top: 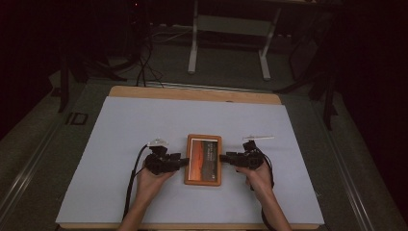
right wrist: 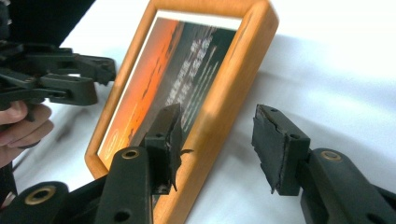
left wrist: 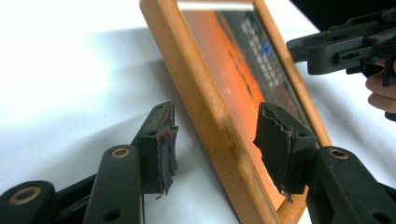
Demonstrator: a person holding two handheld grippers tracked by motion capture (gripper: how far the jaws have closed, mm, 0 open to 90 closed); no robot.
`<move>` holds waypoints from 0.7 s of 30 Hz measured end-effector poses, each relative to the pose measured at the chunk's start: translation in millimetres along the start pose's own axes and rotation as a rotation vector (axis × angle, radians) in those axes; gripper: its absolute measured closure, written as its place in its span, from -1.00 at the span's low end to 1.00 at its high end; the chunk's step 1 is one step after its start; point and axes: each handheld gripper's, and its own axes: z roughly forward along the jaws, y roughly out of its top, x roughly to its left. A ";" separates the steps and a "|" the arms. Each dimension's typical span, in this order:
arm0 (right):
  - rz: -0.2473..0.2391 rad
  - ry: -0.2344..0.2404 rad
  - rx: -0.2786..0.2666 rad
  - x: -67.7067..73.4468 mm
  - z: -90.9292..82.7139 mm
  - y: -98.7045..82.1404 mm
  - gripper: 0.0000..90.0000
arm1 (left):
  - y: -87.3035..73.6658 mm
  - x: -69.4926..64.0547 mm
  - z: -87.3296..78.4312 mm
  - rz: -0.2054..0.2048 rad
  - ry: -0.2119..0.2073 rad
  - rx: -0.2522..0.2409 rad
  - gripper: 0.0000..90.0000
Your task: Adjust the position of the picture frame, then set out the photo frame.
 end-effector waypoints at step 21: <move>-0.299 -0.125 -0.017 37.9 2.7 8.1 0.21 | 2.5 -19.9 -28.5 0.102 0.075 -0.156 0.14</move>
